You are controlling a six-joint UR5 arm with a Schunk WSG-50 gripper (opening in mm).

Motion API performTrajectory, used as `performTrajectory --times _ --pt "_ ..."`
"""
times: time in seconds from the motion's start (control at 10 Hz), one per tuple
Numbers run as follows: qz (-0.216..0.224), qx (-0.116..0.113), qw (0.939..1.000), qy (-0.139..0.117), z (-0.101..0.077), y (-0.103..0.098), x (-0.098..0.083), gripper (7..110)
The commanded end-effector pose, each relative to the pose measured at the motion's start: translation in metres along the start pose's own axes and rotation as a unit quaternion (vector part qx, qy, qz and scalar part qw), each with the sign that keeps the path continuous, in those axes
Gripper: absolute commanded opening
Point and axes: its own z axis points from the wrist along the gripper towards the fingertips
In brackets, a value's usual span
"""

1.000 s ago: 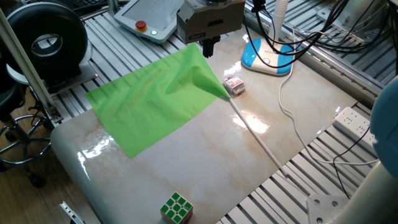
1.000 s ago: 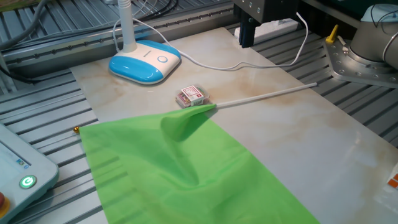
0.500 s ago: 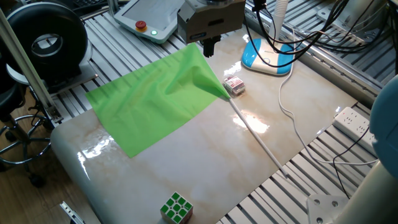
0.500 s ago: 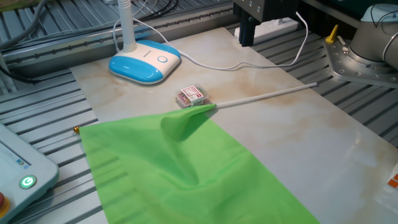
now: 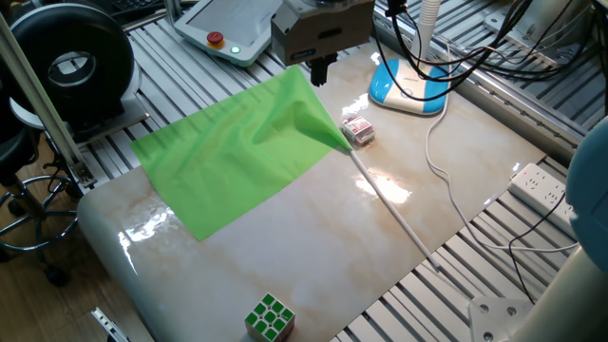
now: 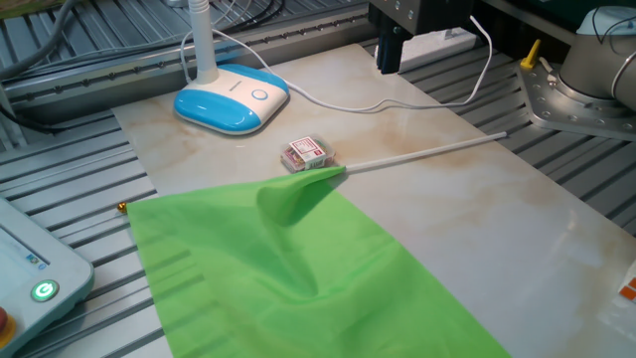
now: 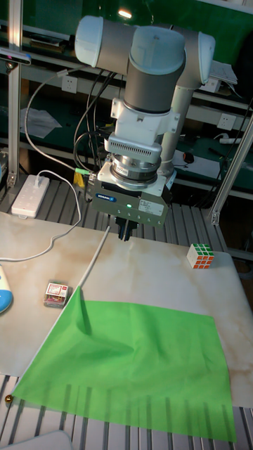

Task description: Wave the flag

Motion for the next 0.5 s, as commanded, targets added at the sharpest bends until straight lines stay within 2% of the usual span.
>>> performTrajectory --times 0.0,0.1,0.2,0.3,0.4 --pt "-0.010 -0.002 0.9997 -0.021 -0.0015 0.0004 -0.0104 7" --pt "-0.013 -0.013 0.9998 -0.006 -0.0014 0.0061 -0.0028 7" --pt "-0.010 -0.017 0.9998 -0.007 -0.0015 0.0082 -0.0035 7" --pt "-0.007 -0.014 0.9996 -0.025 -0.0017 0.0068 -0.0125 7" --pt "-0.010 -0.017 0.9995 -0.025 -0.0018 0.0084 -0.0125 22"
